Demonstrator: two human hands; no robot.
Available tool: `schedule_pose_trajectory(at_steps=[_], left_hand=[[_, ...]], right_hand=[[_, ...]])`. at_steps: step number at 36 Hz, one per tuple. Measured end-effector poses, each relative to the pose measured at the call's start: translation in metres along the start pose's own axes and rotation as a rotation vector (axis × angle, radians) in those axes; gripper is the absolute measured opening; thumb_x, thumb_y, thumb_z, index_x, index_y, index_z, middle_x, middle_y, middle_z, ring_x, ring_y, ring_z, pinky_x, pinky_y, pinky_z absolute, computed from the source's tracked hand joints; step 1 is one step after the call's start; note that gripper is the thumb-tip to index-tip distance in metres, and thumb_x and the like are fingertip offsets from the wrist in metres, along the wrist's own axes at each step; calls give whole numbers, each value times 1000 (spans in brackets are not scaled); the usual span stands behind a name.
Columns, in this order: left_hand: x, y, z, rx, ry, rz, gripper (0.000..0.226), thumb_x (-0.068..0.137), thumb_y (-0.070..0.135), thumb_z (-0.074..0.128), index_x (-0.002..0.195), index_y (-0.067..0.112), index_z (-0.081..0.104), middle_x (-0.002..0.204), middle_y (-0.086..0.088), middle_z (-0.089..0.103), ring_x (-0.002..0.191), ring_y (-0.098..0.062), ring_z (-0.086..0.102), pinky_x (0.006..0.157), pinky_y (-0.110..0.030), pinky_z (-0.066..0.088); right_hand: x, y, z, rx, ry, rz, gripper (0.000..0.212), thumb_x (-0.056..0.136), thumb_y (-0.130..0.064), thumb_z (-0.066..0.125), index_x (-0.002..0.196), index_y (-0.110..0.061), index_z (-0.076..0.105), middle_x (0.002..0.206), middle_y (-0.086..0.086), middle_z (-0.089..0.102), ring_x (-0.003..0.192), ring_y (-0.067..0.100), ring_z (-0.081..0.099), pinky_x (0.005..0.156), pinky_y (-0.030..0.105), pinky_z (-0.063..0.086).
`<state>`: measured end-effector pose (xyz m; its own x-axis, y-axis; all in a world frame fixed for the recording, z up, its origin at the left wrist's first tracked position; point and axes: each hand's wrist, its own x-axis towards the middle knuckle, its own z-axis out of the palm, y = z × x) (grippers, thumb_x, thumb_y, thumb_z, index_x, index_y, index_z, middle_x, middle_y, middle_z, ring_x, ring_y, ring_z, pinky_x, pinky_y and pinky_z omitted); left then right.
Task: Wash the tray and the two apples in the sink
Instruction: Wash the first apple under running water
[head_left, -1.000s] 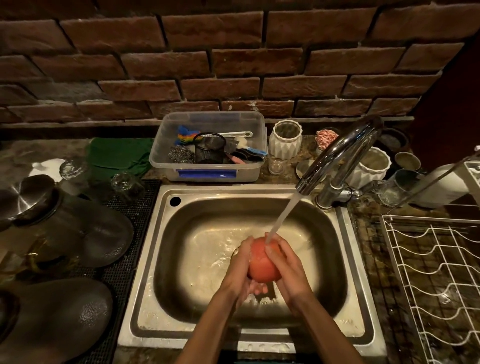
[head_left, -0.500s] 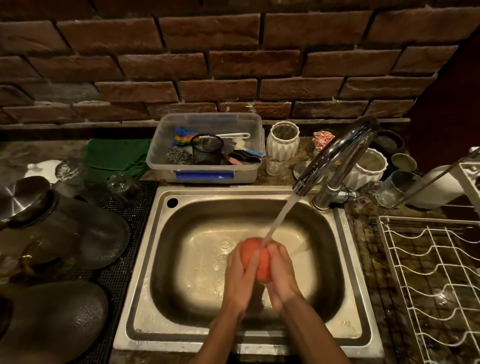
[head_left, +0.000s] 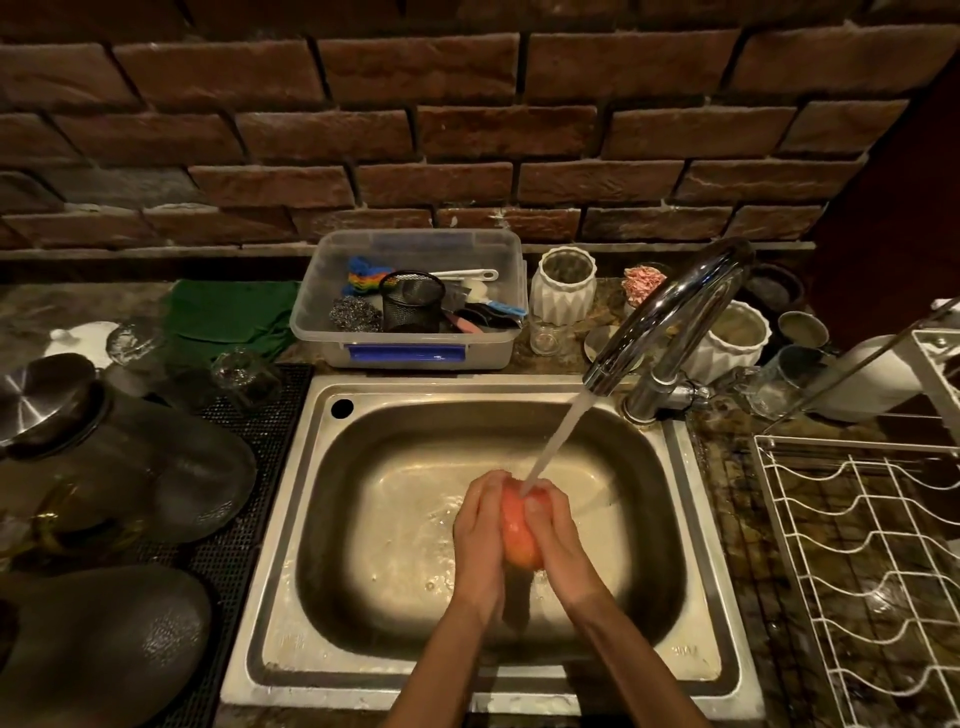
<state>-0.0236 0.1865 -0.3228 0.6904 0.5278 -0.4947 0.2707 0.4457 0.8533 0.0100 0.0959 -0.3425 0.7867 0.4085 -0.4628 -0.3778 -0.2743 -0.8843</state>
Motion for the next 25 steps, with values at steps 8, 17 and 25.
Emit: schedule_pose_trajectory(at_steps=[8, 17, 25], left_hand=[[0, 3, 1, -46, -85, -213, 23, 102, 33, 52, 104, 18, 70, 111, -13, 70, 106, -31, 68, 82, -47, 63], [-9, -7, 4, -190, -113, -259, 27, 98, 37, 61, 113, 17, 71, 109, -12, 76, 104, -27, 73, 82, -41, 63], [-9, -13, 0, 58, -152, 75, 16, 97, 41, 60, 107, 29, 65, 105, 2, 71, 99, -14, 71, 81, -30, 61]], right_hand=[[-14, 12, -8, -100, 10, -42, 39, 86, -64, 46, 124, -66, 39, 137, -10, 39, 128, 15, 42, 108, 40, 50], [-20, 5, 1, 34, 228, -57, 29, 96, -36, 64, 125, -40, 59, 126, -10, 63, 116, 11, 60, 94, 32, 58], [-19, -14, 13, 496, 366, 106, 15, 96, -31, 66, 104, -25, 76, 108, 3, 76, 99, 22, 72, 63, 22, 59]])
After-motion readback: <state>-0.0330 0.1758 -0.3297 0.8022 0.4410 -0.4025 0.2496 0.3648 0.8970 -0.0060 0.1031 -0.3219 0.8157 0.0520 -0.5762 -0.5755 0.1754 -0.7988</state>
